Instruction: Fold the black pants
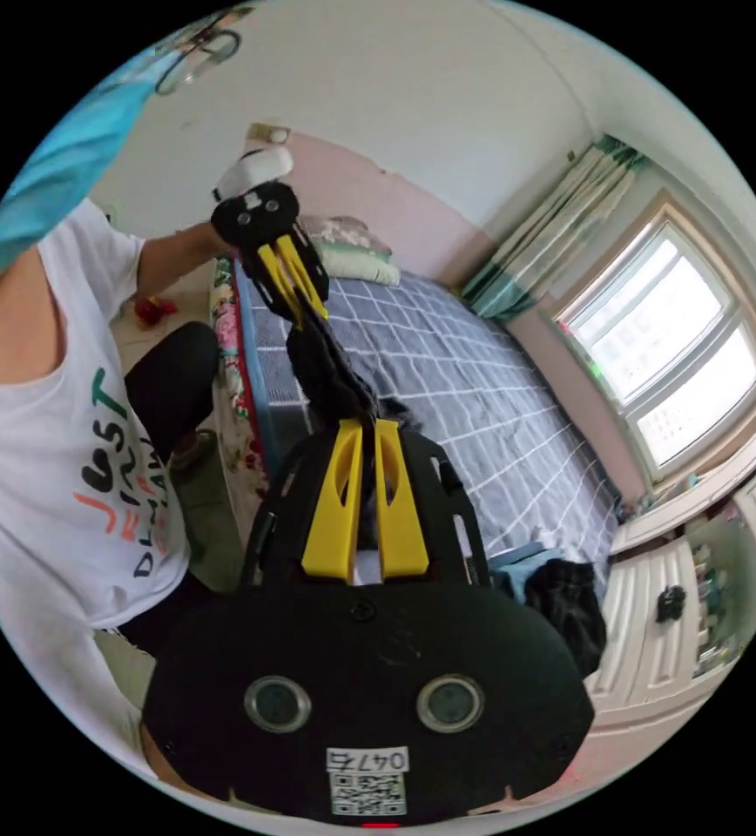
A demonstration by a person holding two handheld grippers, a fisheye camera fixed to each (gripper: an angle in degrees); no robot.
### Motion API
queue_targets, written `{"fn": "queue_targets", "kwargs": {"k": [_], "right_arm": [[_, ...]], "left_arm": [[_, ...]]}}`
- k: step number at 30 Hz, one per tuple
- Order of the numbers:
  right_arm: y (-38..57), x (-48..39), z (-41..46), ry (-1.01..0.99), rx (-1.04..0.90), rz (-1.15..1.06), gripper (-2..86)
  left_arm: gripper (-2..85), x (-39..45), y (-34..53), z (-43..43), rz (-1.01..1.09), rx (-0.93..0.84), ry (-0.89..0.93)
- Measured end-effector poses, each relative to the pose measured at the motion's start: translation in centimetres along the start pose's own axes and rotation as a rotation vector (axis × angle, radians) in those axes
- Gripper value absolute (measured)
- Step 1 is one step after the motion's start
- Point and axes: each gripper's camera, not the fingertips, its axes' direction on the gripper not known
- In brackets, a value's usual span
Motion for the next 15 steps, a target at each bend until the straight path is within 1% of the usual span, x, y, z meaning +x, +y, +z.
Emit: {"fn": "queue_targets", "kwargs": {"k": [1, 3, 4, 6, 7, 9, 11, 12, 14, 15], "right_arm": [[-1.4, 1.8, 0.3, 0.022, -0.031, -0.017, 0.3], [-3.2, 5.4, 2.0, 0.010, -0.078, 0.000, 0.3], [-4.4, 8.1, 3.9, -0.005, -0.118, 0.030, 0.2], [-6.0, 12.0, 7.1, 0.017, -0.184, 0.091, 0.2], [-7.0, 14.4, 8.4, 0.062, -0.205, 0.134, 0.2], [-8.5, 17.0, 8.2, 0.167, -0.163, 0.184, 0.2], [-10.0, 18.0, 5.3, 0.331, -0.046, 0.167, 0.2], [-10.2, 17.9, 4.6, 0.348, -0.024, 0.155, 0.2], [-10.2, 17.2, 3.1, 0.328, 0.026, 0.078, 0.2], [-10.0, 16.9, 3.1, 0.298, 0.038, 0.067, 0.2]], "left_arm": [[0.1, -1.2, -0.6, 0.0, -0.006, -0.023, 0.012], [0.1, -6.9, -3.2, 1.9, -0.082, -0.157, 0.001], [0.1, -8.3, -3.8, 2.6, -0.105, -0.185, -0.006], [0.1, -13.7, -6.4, 4.8, -0.196, -0.270, -0.073], [0.1, -14.7, -7.0, 4.8, -0.214, -0.282, -0.114], [0.2, -16.2, -9.3, 2.2, -0.196, -0.264, -0.389], [0.2, -15.5, -10.2, -0.7, -0.150, -0.221, -0.574], [0.3, -14.5, -10.2, -2.2, -0.095, -0.203, -0.647], [0.3, -12.9, -9.3, -3.4, -0.017, -0.189, -0.651], [0.4, -11.9, -8.4, -3.5, 0.010, -0.196, -0.590]]}}
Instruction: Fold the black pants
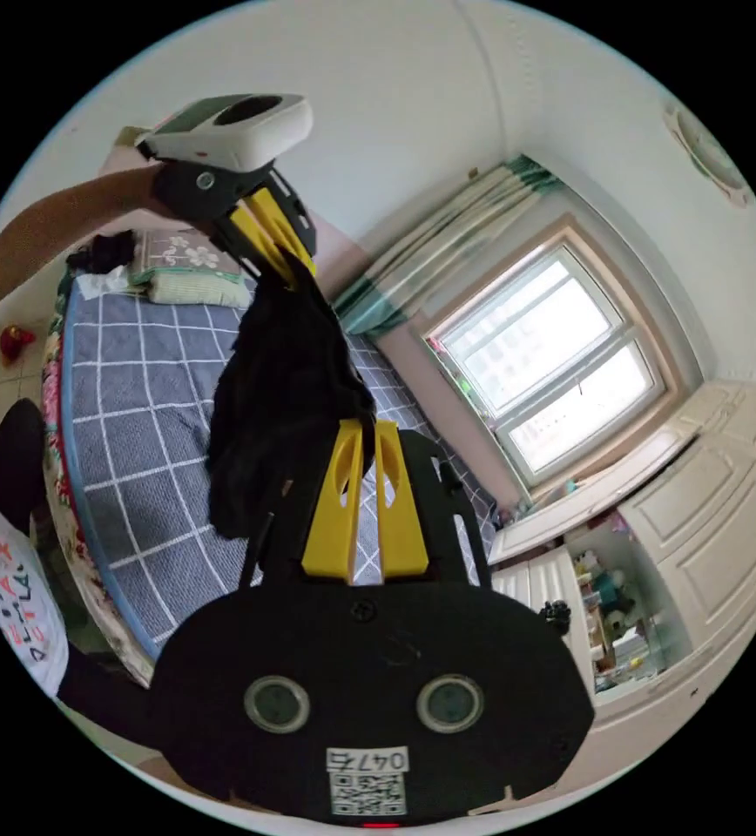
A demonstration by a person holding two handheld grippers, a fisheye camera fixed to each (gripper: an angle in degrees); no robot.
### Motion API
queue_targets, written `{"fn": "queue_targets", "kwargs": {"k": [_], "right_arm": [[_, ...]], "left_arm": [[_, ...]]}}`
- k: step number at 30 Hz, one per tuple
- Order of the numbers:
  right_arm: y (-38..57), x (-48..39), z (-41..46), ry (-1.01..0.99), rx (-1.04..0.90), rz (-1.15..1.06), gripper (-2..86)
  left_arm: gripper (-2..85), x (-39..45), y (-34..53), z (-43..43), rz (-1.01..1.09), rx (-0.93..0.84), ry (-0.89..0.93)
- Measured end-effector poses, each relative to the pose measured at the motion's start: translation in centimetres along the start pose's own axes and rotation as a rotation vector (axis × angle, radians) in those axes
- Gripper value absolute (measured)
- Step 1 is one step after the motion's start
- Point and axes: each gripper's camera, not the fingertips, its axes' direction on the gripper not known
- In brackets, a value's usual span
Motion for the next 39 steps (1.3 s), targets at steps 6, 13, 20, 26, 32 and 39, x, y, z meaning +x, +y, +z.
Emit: {"fn": "queue_targets", "kwargs": {"k": [6, 13, 20, 26, 32, 39], "right_arm": [[3.5, -7.9, 3.1, -0.362, 0.063, -0.147, 0.3], [10.6, -27.7, 11.1, -0.742, -0.131, -0.313, 1.0], [14.1, -30.3, 16.5, -1.028, -0.186, -0.017, 6.1], [15.6, -23.7, 16.7, -0.765, -0.056, 0.121, 4.1], [16.1, -13.6, 25.8, -0.357, -0.206, 0.320, 5.4], [14.1, -11.2, 33.4, -0.366, -0.235, 0.387, 3.4]], "left_arm": [[1.0, 13.5, 6.5, 2.9, 0.282, -0.065, 0.243], [3.4, 33.0, 13.8, 9.7, 0.285, -0.122, 0.539], [7.9, 32.2, 21.3, 10.5, -0.231, -0.095, 0.594], [7.0, 29.2, 25.1, 8.4, -0.412, -0.083, 0.550], [13.4, 31.0, 20.5, 9.3, -0.559, 0.209, 0.720], [11.2, 33.9, 15.4, 14.1, -0.519, 0.017, 0.735]]}}
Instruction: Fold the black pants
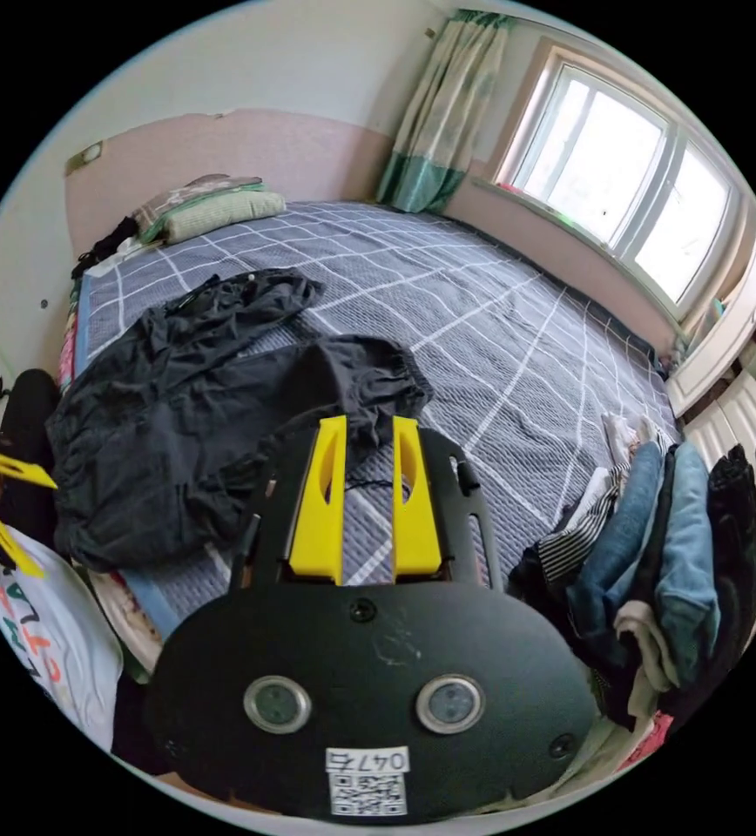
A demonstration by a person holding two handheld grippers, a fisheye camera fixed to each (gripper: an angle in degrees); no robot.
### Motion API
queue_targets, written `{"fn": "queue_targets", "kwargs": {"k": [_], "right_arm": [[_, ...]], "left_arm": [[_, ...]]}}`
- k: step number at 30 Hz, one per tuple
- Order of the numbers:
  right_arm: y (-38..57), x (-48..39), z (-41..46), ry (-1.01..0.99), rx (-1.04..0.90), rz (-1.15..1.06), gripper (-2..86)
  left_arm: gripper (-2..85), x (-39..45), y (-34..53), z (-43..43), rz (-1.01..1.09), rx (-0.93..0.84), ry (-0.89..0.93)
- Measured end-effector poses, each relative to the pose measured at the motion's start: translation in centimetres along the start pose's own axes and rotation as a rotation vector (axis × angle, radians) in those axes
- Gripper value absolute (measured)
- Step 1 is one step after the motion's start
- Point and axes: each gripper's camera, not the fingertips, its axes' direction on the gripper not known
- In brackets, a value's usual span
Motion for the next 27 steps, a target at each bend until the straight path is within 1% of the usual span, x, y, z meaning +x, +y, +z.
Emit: {"fn": "queue_targets", "kwargs": {"k": [3, 5, 7, 9, 10, 11, 16, 18, 20, 22, 24, 25, 27], "right_arm": [[-0.8, -0.8, 2.7, 0.023, -0.038, -0.001, 2.8], [-1.0, -1.0, 5.4, 0.011, -0.146, -0.020, 2.7], [-1.4, -0.8, 6.2, 0.003, -0.195, -0.045, 2.2], [-1.8, 0.5, 5.0, 0.046, -0.101, 0.017, 2.1], [-2.2, 1.9, 4.0, 0.053, -0.023, 0.095, 2.4], [-2.6, 3.6, 3.7, 0.048, 0.010, 0.168, 3.0], [-4.9, 7.9, 7.2, -0.029, -0.090, 0.280, 5.8], [-5.7, 8.5, 9.0, -0.056, -0.140, 0.295, 5.4], [-6.3, 8.8, 11.4, -0.092, -0.229, 0.294, 1.4], [-6.6, 8.9, 12.1, -0.169, -0.255, 0.291, 0.2], [-7.2, 9.3, 11.1, -0.189, -0.200, 0.340, -0.2], [-7.9, 9.5, 9.8, -0.203, -0.135, 0.357, -0.4], [-9.7, 9.7, 7.6, -0.219, -0.062, 0.366, -0.4]], "left_arm": [[6.1, -0.9, 0.0, 1.9, -0.029, -0.105, -0.042], [2.9, -1.8, 0.3, 2.5, -0.045, -0.148, -0.088], [1.5, -2.7, 0.4, 2.6, -0.052, -0.165, -0.084], [0.6, -4.1, 0.6, 2.0, -0.065, -0.163, -0.069], [0.5, -4.5, 0.7, 1.9, -0.068, -0.161, -0.062], [0.3, -5.2, 0.9, 1.7, -0.071, -0.156, -0.047], [-0.2, -7.8, 1.8, 0.6, -0.082, -0.140, -0.009], [-0.3, -9.1, 2.4, 0.1, -0.085, -0.124, 0.012], [-0.3, -10.1, 2.8, -0.3, -0.085, -0.117, 0.022], [-0.3, -11.1, 3.3, -1.1, -0.084, -0.092, 0.036], [-0.3, -12.6, 4.2, -2.9, -0.091, -0.021, 0.071], [-0.4, -13.1, 4.5, -3.5, -0.098, 0.004, 0.081], [-0.4, -15.5, 6.2, -6.1, -0.152, 0.111, 0.141]]}}
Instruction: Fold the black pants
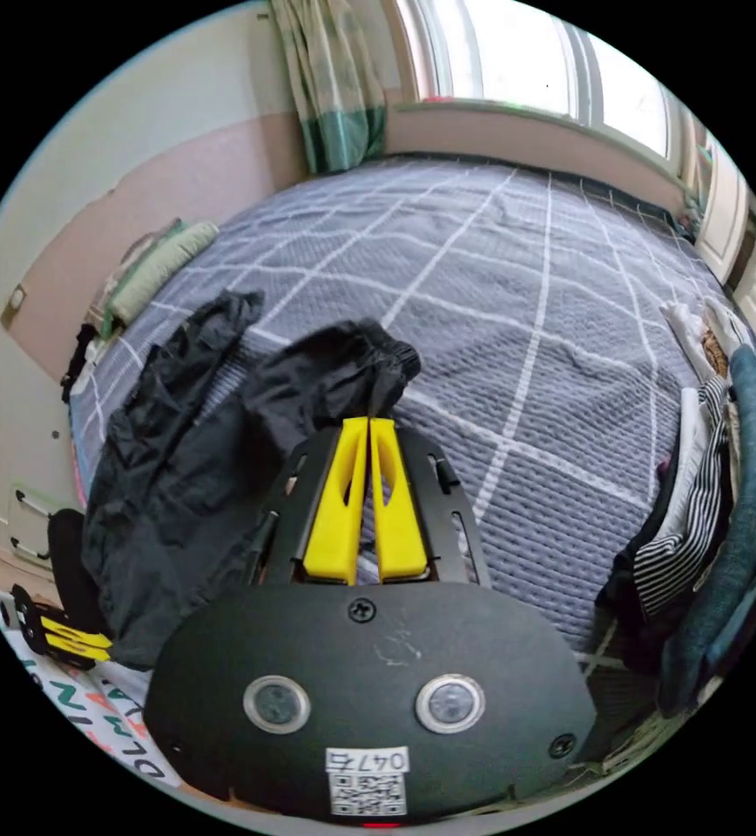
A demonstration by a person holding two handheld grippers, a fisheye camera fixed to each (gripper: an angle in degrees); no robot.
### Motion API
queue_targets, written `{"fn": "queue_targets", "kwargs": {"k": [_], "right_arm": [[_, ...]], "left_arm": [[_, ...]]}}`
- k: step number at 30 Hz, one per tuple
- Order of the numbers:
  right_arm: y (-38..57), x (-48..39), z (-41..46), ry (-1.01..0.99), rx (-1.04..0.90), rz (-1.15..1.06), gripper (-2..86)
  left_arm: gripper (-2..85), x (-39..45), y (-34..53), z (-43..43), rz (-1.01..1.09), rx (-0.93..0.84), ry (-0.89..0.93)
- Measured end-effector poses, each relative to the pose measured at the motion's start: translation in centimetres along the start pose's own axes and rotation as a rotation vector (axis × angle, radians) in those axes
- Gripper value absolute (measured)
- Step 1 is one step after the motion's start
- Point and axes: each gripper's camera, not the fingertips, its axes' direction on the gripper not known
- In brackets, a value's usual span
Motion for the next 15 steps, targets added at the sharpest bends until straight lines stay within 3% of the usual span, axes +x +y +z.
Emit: {"fn": "queue_targets", "kwargs": {"k": [7, 15], "right_arm": [[-11.0, -9.1, -2.1, -0.129, 0.086, -0.118, -0.4], [-18.6, -21.5, 9.3, -0.153, -0.097, -0.256, 2.3]], "left_arm": [[-0.5, -10.5, 5.8, -6.8, -0.386, 0.248, 0.168], [3.7, -16.9, 10.9, -9.3, -0.621, 0.163, -0.050]]}}
